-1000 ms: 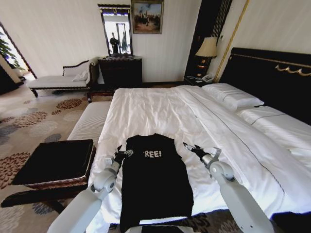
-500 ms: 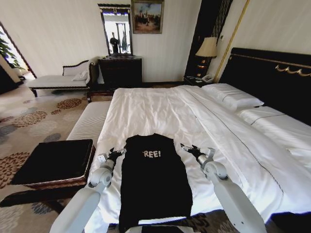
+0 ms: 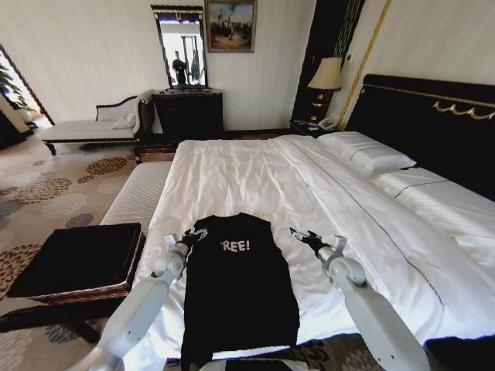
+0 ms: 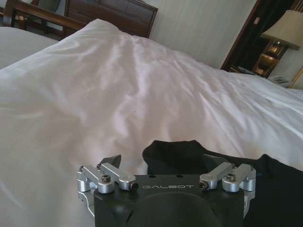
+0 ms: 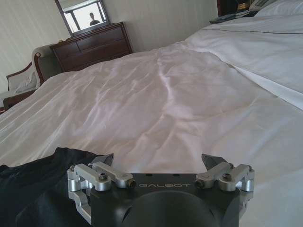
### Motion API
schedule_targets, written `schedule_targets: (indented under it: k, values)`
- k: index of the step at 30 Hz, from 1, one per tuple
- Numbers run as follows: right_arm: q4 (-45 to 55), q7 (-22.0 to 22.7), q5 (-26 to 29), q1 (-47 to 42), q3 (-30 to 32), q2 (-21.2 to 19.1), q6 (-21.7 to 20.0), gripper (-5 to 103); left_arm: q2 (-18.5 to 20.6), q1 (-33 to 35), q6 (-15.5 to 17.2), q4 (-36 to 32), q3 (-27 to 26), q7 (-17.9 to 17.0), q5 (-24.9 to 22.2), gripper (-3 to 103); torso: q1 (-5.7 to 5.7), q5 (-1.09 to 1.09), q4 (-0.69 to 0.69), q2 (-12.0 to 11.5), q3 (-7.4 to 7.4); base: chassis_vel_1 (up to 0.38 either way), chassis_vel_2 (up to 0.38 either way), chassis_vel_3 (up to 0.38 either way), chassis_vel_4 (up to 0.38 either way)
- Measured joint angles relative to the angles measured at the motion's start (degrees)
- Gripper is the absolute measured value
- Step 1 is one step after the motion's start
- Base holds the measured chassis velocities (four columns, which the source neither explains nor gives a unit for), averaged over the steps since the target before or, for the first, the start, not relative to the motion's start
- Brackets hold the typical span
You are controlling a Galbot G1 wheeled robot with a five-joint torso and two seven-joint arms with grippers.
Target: Fold the clothes on the bed and place them into the basket.
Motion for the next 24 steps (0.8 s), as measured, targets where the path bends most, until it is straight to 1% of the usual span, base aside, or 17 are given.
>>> schedule_targets:
  k: [3,5,6,7,9,10,11,12,13,14,15,19,23,24]
  values:
    - [-0.2,0.1,0.8,0.0,0.5,0.0,-0.1,100,0.1,-1.9,0.2,4.1,0.3,0.8,-0.3,96,0.00,0.02,0.00,0.0,0.00,0.000,0.000,0.000,0.000]
    - [-0.3,0.2,0.9,0.1,0.5,0.0,-0.1,100,0.0,-2.4,0.3,5.1,0.5,1.1,-0.4,96,0.00,0.02,-0.01,0.0,0.00,0.000,0.000,0.000,0.000]
    - [-0.4,0.2,1.1,0.4,0.5,0.2,-0.2,100,-0.3,-3.5,0.3,6.8,0.9,1.9,-0.4,92,0.00,0.01,-0.01,0.0,0.00,0.000,0.000,0.000,0.000]
    - [-0.4,0.3,1.1,0.5,0.5,0.2,-0.2,100,-0.4,-3.9,0.2,7.4,1.1,2.2,-0.4,92,0.00,0.01,-0.01,0.0,0.00,0.000,0.000,0.000,0.000]
    - [-0.4,0.4,0.9,0.7,0.2,0.3,-0.2,100,-1.0,-5.4,0.1,9.7,1.7,3.1,-0.2,85,0.00,0.01,0.00,0.0,0.00,0.000,0.000,0.000,0.000]
    - [-0.4,0.4,0.9,0.7,0.2,0.3,-0.2,100,-1.0,-5.4,0.1,9.7,1.7,3.1,-0.2,85,0.00,0.01,0.00,0.0,0.00,0.000,0.000,0.000,0.000]
    - [-0.4,0.4,0.9,0.6,0.2,0.3,-0.3,100,-1.3,-6.0,0.1,10.7,1.8,3.4,0.1,80,0.00,0.01,0.00,0.0,0.00,0.000,0.000,0.000,0.000]
    - [-0.3,0.4,0.8,0.6,0.2,0.3,-0.3,100,-1.4,-6.3,0.0,11.2,1.9,3.5,0.3,80,0.00,0.01,0.00,0.0,0.00,0.000,0.000,0.000,0.000]
    - [-0.2,0.5,0.8,0.5,0.2,0.2,-0.3,100,-1.8,-6.7,0.0,12.0,2.1,3.7,0.4,77,0.00,0.01,-0.01,0.0,0.00,0.000,0.000,0.000,0.000]
    - [-0.1,0.5,0.8,0.4,0.2,0.2,-0.4,100,-2.2,-7.4,0.0,13.1,2.3,3.9,0.5,72,0.00,0.01,-0.01,0.0,0.00,0.000,0.000,0.000,0.000]
    - [-0.1,0.5,0.8,0.4,0.2,0.2,-0.4,100,-2.2,-7.4,0.0,13.1,2.3,3.9,0.5,72,0.00,0.01,-0.01,0.0,0.00,0.000,0.000,0.000,0.000]
    - [0.3,0.6,1.1,0.3,0.5,0.2,-0.4,100,-3.3,-8.8,0.0,14.9,3.3,4.5,0.8,51,0.00,0.01,0.00,0.0,0.00,0.000,0.000,0.000,0.000]
    - [0.6,0.7,1.3,0.1,0.8,0.2,-0.5,100,-4.1,-9.8,0.0,16.1,3.5,4.5,0.9,47,0.00,0.01,-0.02,0.0,0.00,0.000,0.000,0.000,0.000]
    - [0.6,0.7,1.4,0.1,0.8,0.2,-0.5,100,-4.2,-10.1,0.0,16.3,3.6,4.5,0.9,43,0.00,0.01,-0.02,0.0,0.00,0.000,0.000,0.000,0.000]
